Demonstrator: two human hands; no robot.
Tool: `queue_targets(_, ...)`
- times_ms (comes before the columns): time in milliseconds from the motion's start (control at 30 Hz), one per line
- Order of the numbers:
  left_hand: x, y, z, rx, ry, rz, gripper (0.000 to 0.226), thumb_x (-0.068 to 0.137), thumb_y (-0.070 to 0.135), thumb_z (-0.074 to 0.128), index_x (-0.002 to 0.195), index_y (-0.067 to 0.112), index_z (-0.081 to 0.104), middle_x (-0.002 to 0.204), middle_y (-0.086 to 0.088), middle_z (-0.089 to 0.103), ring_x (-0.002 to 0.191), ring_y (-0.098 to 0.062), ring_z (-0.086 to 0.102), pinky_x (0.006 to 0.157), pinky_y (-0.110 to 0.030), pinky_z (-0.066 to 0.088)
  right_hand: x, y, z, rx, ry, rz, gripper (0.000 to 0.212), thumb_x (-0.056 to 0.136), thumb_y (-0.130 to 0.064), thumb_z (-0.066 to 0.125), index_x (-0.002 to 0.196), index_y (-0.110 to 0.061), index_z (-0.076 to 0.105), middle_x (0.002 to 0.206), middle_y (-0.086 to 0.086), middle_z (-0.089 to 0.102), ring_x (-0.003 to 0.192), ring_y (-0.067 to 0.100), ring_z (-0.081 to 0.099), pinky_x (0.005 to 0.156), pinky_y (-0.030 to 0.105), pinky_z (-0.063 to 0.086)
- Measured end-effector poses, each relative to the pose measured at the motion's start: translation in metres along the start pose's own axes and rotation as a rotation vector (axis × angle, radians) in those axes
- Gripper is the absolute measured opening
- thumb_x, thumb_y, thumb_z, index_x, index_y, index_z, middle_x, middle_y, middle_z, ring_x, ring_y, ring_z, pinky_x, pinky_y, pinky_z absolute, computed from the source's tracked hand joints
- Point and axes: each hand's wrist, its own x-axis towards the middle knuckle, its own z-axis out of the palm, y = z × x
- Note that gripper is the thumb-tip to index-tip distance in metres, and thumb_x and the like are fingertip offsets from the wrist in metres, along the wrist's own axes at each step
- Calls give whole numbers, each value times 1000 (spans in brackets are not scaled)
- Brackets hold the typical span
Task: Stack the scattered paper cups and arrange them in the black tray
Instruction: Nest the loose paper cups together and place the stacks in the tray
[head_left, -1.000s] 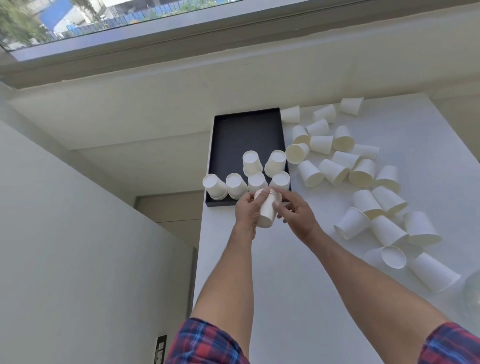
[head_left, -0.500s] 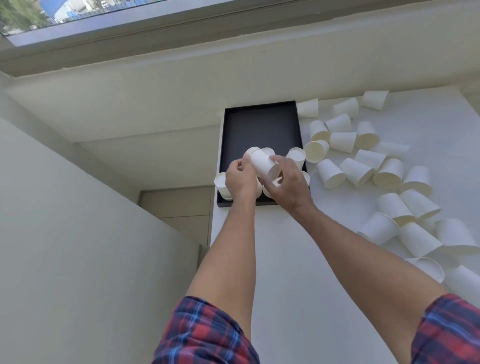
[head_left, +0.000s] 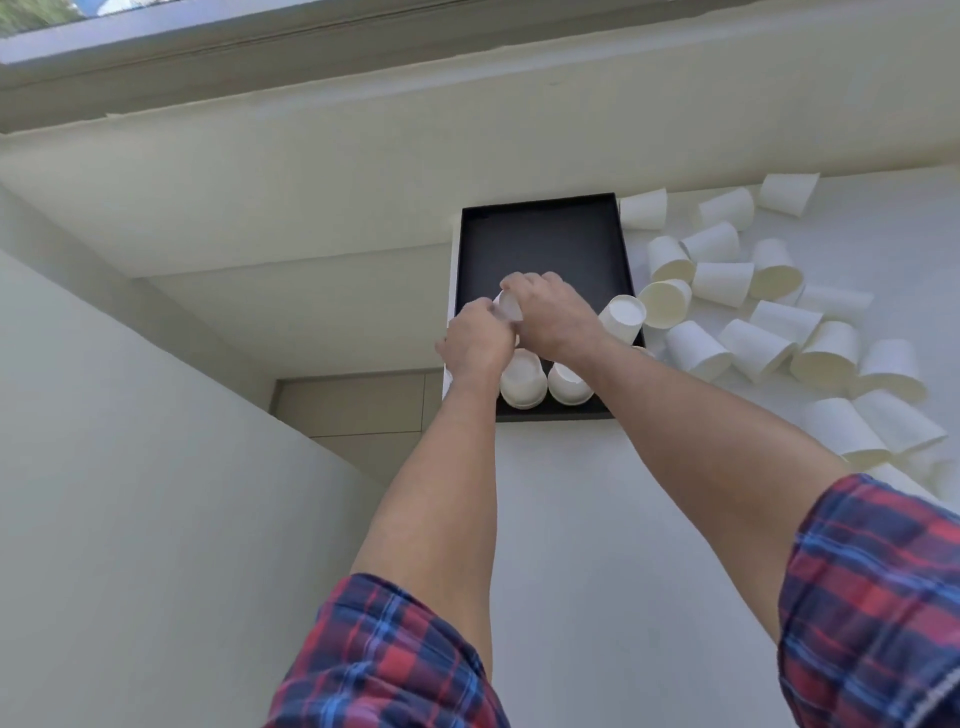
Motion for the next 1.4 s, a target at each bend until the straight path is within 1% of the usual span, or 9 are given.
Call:
queue_targets(133,3,-2,9,154,-69,66,22,101,22,37,95,19,57,88,1,60,93,-25,57,84,-38,30,-1,-3,18,-173,-21,-45,30,92,-20,57,122,-17,55,118,3,63,106,28,55,88,39,43)
queue_targets(267,6,-6,9,243,-135,110,25,98,19,37,98,21,62,89,-2,65,107,-30,63,90,-41,29,-1,5,26,-228,-70,-65,43,98,-20,50,141,-25,51,137,-2,58,116,28,56,95,39,42)
queue_targets(433,4,-5,9,304,-259,99,47,99,21,38,143,21,53,146,-1,57,147,-30,37,116,-53,23,-10,14,23,-206,-159,-81,62,100,-11,47,158,-25,29,166,0,26,145,22,36,115,39,34)
queue_targets(500,0,-4,11,357,-205,126,49,97,19,42,145,19,50,144,0,57,148,-28,34,112,-49,26,-19,16,21,-164,-68,-74,62,98,-6,48,157,-21,34,164,0,30,145,21,38,115,37,33)
queue_targets(633,-20,0,16,300,137,271,31,84,12,53,114,18,63,113,0,64,122,-24,49,91,-38,30,-50,21,11,-62,290,-82,29,90,-4,58,113,-12,74,114,5,74,105,32,65,85,43,48)
queue_targets(700,-34,4,21,246,217,347,33,84,12,53,114,18,66,114,0,64,116,-26,52,91,-35,32,-74,28,8,-112,473,-92,11,85,-7,65,83,-12,74,78,4,71,74,32,63,65,40,46)
queue_targets(967,-120,19,62,234,172,579,19,84,15,47,87,9,64,88,-9,64,84,-34,56,73,-42,42,-168,68,0,-191,426,-25,16,74,0,70,67,-13,66,64,3,63,61,29,57,59,35,39)
queue_targets(1167,-178,22,97,333,-67,557,34,88,19,59,121,12,60,116,-4,63,107,-30,57,87,-37,42,-233,100,-16,-204,198,244,29,80,-7,71,108,-13,74,104,6,73,93,32,65,76,40,47)
queue_targets(1400,-230,33,131,530,-445,430,80,97,41,56,162,18,17,162,-2,34,140,-32,41,108,-44,39,-280,140,-29,-302,-105,581,62,97,-47,54,151,-23,38,158,7,34,140,29,37,109,40,32)
